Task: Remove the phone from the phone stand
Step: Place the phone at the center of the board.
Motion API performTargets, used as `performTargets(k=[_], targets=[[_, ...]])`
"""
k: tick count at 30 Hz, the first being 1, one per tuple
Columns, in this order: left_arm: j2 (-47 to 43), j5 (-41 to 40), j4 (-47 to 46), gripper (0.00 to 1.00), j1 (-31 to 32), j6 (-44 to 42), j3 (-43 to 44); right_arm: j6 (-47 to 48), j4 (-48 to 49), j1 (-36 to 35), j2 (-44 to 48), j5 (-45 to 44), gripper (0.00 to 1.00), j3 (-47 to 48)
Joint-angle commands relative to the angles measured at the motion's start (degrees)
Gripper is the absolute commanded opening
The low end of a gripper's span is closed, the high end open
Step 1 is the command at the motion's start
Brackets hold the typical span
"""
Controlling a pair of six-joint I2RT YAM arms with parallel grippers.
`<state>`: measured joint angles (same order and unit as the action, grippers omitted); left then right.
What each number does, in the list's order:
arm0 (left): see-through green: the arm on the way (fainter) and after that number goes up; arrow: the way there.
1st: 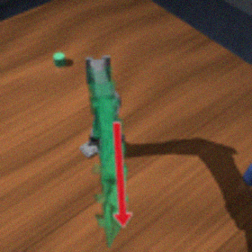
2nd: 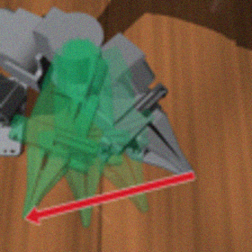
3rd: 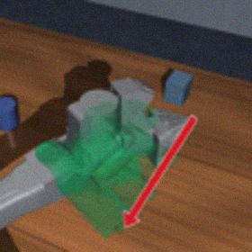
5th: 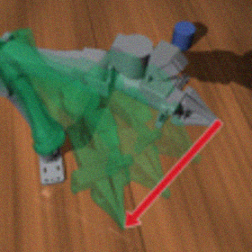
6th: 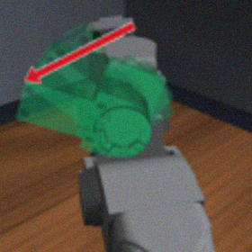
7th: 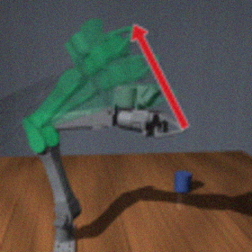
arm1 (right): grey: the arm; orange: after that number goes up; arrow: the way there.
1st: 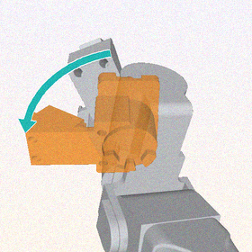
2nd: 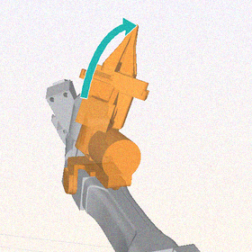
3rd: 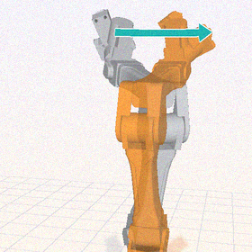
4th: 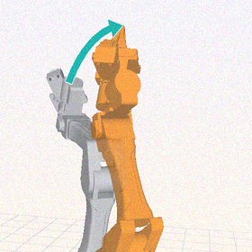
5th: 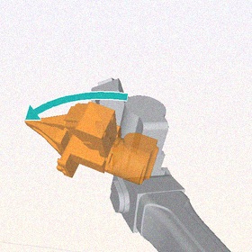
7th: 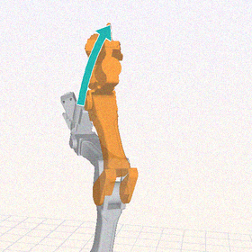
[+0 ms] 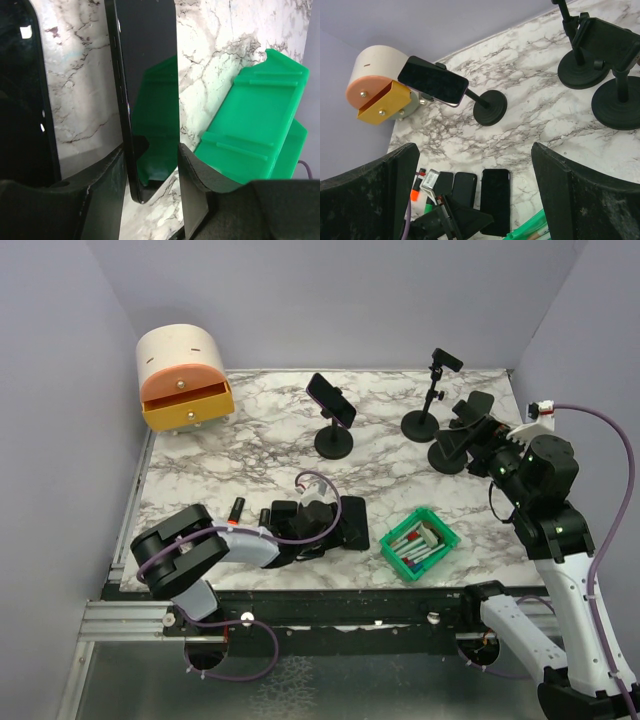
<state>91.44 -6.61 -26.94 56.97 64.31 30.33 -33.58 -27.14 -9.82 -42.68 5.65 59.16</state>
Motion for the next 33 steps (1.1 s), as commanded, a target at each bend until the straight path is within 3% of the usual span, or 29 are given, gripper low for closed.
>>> performTargets(k=[1, 17, 27, 33], targets=[[-3.52, -1.73, 9.0, 0.47, -0.06, -1.5, -1.77, 0.37, -1.47, -0.55, 0.58, 1.25, 1.0, -0.36], [-19.03, -4.23, 21.72, 0.45, 0.03, -7.16, 2.31, 0.45, -1.45, -0.63, 1.2, 2.65, 0.99, 0.29], [-3.46, -6.13, 21.91, 0.01, 0.77, -17.77, 18.53, 0.69, -2.09, -0.81, 0.92, 3.2, 1.0, 1.03], [7.22, -5.23, 21.99, 0.0, 0.77, -20.34, 26.58, 0.53, -2.44, -0.9, 1.01, 3.51, 1.0, 0.97]])
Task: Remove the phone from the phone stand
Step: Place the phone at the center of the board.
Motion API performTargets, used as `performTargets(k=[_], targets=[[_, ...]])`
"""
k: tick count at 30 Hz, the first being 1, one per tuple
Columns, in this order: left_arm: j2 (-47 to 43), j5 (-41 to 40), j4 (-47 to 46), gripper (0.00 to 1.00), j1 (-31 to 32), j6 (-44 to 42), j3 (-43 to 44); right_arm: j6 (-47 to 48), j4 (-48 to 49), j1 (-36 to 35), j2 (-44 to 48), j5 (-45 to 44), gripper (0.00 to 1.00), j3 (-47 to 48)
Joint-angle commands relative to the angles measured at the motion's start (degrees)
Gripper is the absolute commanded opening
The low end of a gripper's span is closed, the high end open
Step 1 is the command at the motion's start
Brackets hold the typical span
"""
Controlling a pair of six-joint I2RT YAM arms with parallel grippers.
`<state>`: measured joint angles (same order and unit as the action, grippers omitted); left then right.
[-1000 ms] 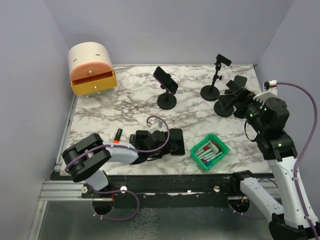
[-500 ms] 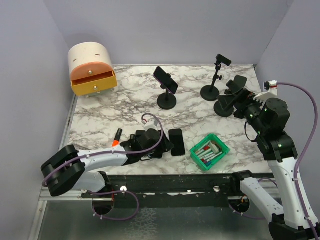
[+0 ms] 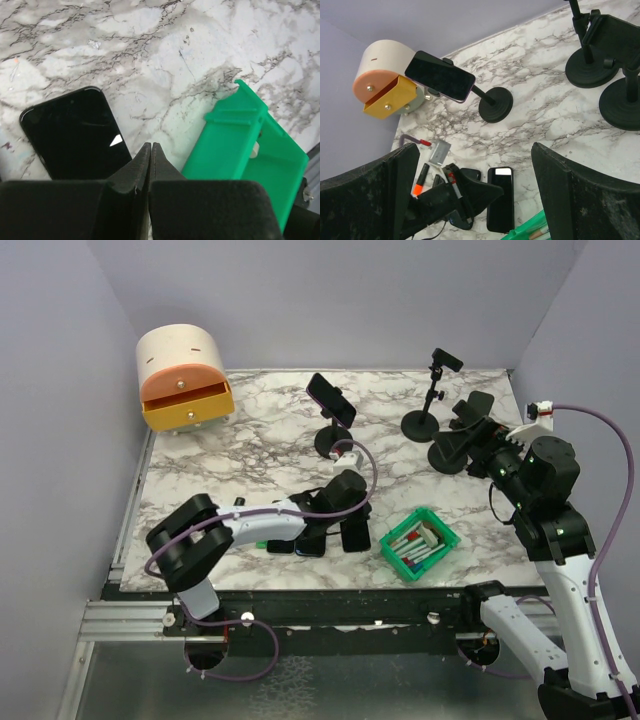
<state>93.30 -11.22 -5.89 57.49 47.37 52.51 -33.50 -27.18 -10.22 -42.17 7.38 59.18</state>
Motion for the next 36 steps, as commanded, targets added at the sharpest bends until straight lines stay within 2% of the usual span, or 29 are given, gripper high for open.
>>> performTargets(k=[1, 8, 14, 25, 36], targets=[[6.6, 0.13, 0.62, 0.0, 0.25, -3.47, 5.28, 0.45, -2.43, -0.5, 0.6, 1.69, 1.0, 0.78], [13.76, 2.09, 0.7, 0.0, 0.36, -4.47, 9.05, 0.28, -2.39, -0.68, 0.53, 2.39, 1.0, 0.77], [14.55, 1.66, 0.95, 0.0, 0.43, -4.47, 6.33, 0.41, -2.75, -1.12, 0.36, 2.11, 1.0, 1.91], [9.73, -2.3, 3.36, 0.0, 0.35, -5.79, -0.16, 0.02, -2.03, -1.21, 0.6, 2.68, 1.0, 1.69], [6.35, -3.98, 5.05, 0.0, 0.34, -7.14, -2.37, 0.16, -3.35, -1.3, 1.19, 2.55, 1.0, 2.5]])
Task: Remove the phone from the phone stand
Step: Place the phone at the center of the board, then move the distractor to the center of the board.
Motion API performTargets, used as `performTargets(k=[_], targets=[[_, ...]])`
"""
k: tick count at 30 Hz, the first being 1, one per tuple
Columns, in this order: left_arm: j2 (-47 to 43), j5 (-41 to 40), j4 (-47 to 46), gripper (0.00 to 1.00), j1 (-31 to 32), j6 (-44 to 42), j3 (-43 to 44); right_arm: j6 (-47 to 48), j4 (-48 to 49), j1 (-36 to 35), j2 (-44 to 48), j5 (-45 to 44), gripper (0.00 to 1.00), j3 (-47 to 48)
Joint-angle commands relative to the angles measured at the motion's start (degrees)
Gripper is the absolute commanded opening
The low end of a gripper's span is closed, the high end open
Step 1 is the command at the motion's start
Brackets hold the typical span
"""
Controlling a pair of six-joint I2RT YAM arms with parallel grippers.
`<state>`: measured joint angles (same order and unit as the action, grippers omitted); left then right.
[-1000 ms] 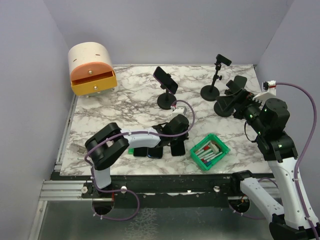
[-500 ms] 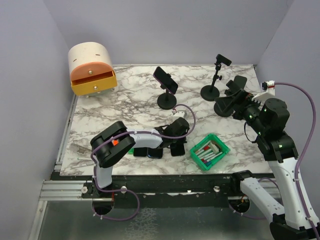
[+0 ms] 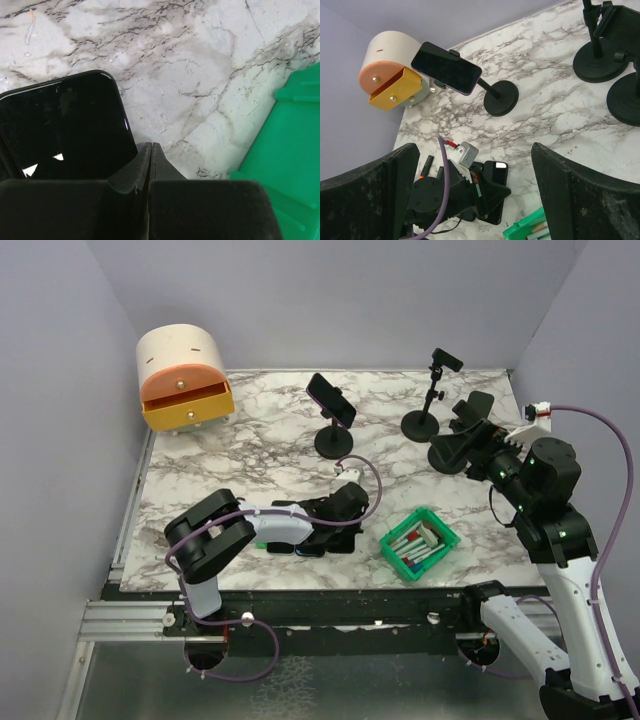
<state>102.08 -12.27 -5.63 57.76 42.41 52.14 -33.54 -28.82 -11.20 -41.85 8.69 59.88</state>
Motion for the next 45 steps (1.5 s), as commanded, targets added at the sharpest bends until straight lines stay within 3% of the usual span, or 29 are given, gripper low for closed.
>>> performTargets(k=[1, 8, 16, 25, 31, 45], targets=[[-3.0, -3.01, 4.94, 0.0, 0.08, -2.38, -2.11, 0.15, -1.75, -0.31, 0.9, 1.19, 1.0, 1.7], [-9.89, -0.26, 3.7, 0.0, 0.93, -1.89, -4.9, 0.05, -2.63, -0.31, 1.21, 1.12, 1.0, 1.94], [-16.65, -1.19, 1.44, 0.0, 10.73, 2.88, -10.09, 0.49, -4.2, -0.31, 0.99, 0.57, 1.0, 4.6], [-8.74, -1.45, -2.91, 0.0, 12.57, 2.51, -9.2, 0.7, -6.71, -0.42, 0.99, 0.35, 1.0, 8.49], [-2.34, -4.06, -3.62, 0.0, 12.62, -0.73, -2.58, 0.73, -7.08, -0.57, 0.85, 0.47, 1.0, 8.58], [11.16, 3.61, -7.63, 0.0, 13.46, 0.99, 11.99, 1.44, -5.57, -1.26, -0.01, -0.2, 1.0, 7.41]])
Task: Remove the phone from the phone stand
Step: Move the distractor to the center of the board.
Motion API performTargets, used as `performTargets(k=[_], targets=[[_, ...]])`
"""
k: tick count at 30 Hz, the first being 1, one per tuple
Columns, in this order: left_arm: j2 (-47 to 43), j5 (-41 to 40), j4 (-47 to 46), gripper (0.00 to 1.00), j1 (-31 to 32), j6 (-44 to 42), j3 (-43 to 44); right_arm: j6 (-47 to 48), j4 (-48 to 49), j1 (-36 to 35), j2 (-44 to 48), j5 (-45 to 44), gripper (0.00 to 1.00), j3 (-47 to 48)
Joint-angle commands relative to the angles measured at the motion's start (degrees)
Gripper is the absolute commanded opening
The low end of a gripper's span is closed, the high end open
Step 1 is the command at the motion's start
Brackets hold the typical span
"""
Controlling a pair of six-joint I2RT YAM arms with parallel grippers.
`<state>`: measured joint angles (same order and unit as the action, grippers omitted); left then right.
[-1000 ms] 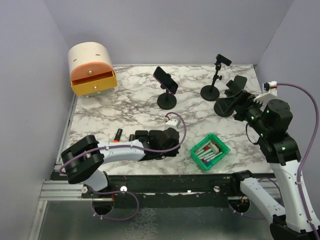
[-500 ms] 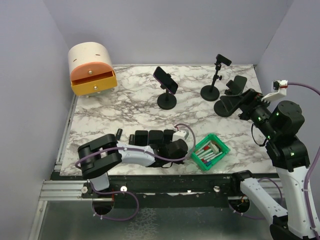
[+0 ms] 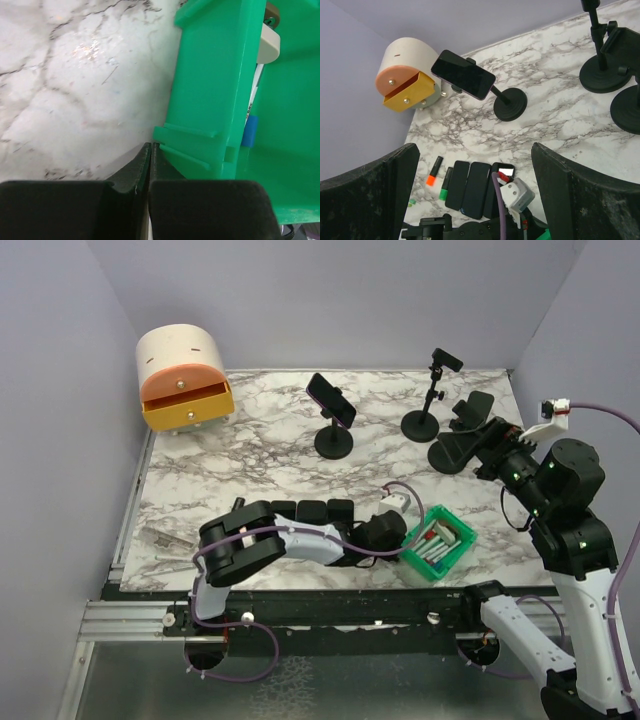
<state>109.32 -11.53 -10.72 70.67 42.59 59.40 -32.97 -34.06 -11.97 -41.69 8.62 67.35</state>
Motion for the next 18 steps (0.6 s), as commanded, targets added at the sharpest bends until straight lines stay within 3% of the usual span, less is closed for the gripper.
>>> performTargets(k=[1, 18], targets=[[4.89, 3.03, -2.61, 0.0, 0.52, 0.89, 6.02, 0.95, -0.3, -0.58, -0.21, -0.29, 1.0, -0.11], [27.69, 13.7, -2.33, 0.0, 1.43, 2.79, 35.8, 2.38, -2.11, -1.96, -0.49, -3.21, 1.0, 2.61]])
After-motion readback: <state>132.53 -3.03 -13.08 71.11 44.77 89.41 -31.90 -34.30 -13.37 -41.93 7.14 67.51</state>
